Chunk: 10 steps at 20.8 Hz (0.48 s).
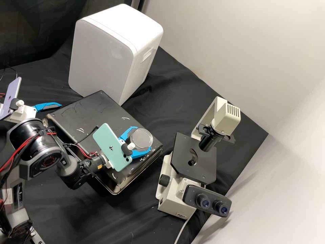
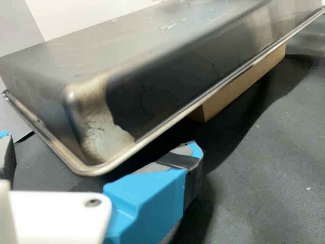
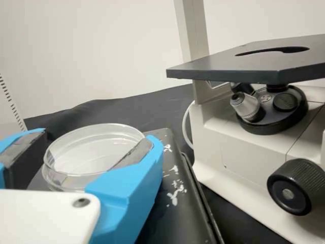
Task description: Place the petri dish on the bench
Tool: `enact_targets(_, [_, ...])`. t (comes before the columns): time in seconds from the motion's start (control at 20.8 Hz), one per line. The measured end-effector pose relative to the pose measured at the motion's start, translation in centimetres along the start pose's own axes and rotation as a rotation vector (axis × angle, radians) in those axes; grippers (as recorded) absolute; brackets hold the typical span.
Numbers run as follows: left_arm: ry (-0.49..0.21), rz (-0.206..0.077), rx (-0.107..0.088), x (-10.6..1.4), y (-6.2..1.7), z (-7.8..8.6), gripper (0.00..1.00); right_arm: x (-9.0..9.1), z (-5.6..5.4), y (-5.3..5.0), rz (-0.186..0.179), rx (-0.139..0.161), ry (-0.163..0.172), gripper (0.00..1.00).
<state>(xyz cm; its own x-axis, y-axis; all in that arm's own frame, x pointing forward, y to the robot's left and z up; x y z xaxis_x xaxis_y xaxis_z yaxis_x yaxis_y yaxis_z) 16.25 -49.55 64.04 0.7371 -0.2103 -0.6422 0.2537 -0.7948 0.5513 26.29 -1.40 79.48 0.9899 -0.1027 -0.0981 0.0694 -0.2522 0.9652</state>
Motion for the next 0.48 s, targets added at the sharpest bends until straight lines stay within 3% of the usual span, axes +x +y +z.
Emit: enact_targets(0.48, [0.0,0.0,0.0,0.0,0.0,0.0,1.0,-0.24,-0.56,-1.16,-0.011,-0.013,0.015,0.0])
